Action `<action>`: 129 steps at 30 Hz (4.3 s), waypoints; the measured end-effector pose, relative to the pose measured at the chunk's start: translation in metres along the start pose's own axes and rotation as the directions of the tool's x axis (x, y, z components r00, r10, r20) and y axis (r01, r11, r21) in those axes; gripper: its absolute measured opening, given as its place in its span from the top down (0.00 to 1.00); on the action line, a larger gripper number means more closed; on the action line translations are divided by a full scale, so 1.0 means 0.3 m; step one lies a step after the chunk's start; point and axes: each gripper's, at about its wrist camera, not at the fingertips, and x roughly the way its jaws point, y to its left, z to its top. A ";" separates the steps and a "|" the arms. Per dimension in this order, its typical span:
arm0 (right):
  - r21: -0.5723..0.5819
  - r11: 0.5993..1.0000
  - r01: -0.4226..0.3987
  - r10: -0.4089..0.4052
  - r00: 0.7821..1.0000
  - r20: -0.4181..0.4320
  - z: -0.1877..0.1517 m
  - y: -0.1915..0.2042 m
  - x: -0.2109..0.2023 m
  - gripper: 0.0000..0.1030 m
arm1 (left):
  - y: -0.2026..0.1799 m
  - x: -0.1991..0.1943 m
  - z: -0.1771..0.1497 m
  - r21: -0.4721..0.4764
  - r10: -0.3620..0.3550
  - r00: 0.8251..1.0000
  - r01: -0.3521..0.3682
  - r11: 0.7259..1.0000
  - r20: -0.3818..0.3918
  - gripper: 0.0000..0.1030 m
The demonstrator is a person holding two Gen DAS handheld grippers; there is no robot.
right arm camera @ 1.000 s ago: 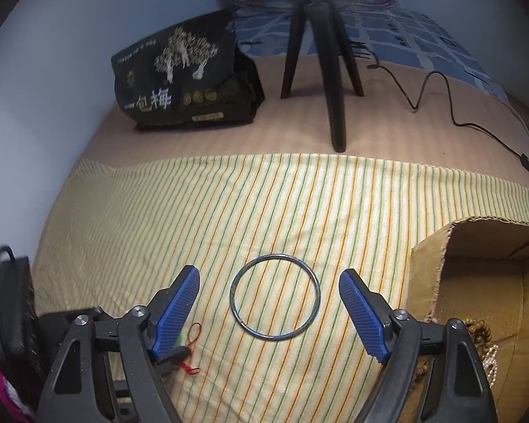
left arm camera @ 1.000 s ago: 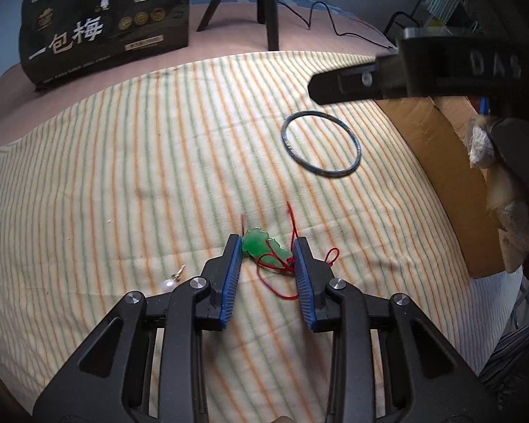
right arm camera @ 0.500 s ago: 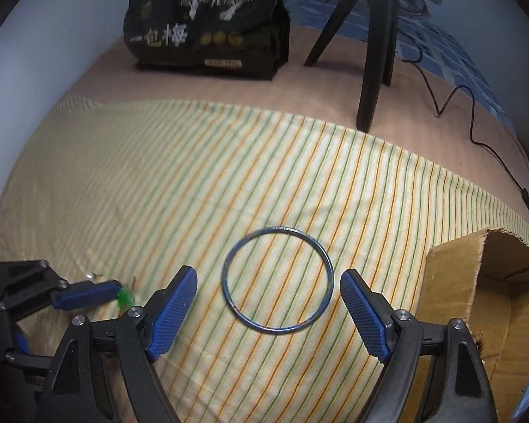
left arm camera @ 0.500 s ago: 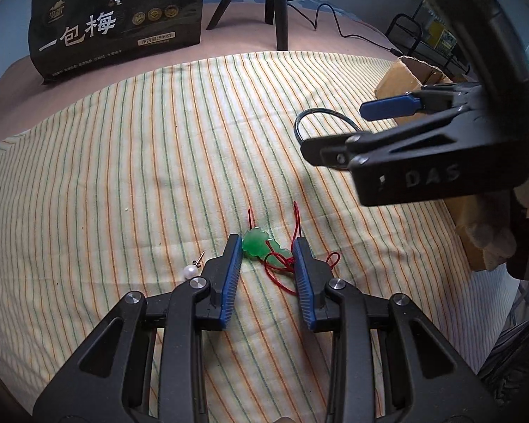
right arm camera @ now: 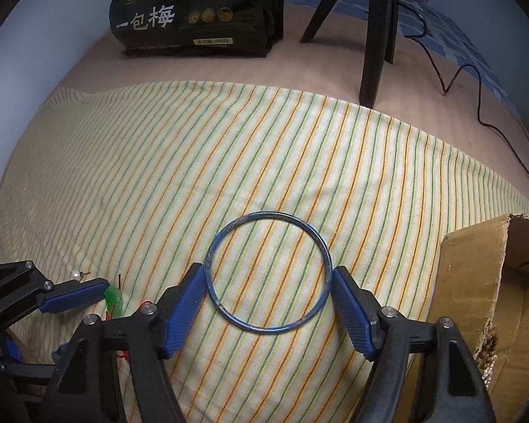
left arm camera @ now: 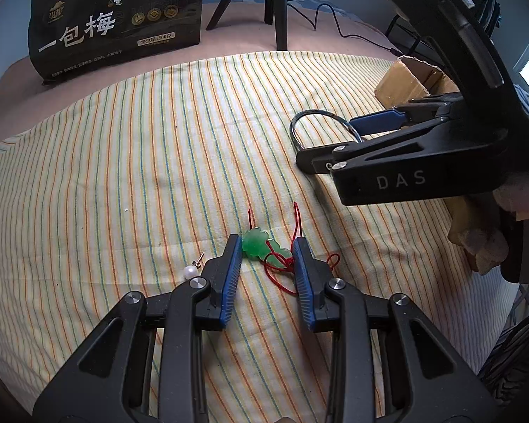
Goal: Organize jewelry
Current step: 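Close the left gripper on the jade pendant while the right gripper closes on the black ring, then carry the jade pendant and black ring over the box and open both grippers, then withdraw both grippers from the box back over the sheet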
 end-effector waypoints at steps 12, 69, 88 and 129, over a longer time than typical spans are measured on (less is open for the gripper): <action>0.030 0.998 -0.059 0.055 0.993 0.102 -0.002 -0.002 -0.122 0.28 | -0.023 -0.069 0.018 -0.022 -0.013 0.999 0.015 1.000 0.047 0.71; 0.393 0.919 0.018 -0.111 0.970 0.218 -0.294 -0.590 -0.456 0.28 | -0.635 -0.169 0.199 0.182 -0.363 0.922 0.338 0.924 0.133 0.71; 0.394 0.918 0.038 -0.111 0.980 0.167 -0.304 -0.599 -0.402 0.27 | -0.690 -0.104 0.140 0.242 -0.346 0.937 0.326 0.914 0.042 0.71; 0.259 0.965 0.046 -0.140 0.924 0.356 -0.351 -0.334 -0.672 0.25 | -0.335 -0.359 0.108 0.138 -0.183 0.965 0.159 0.978 0.185 0.70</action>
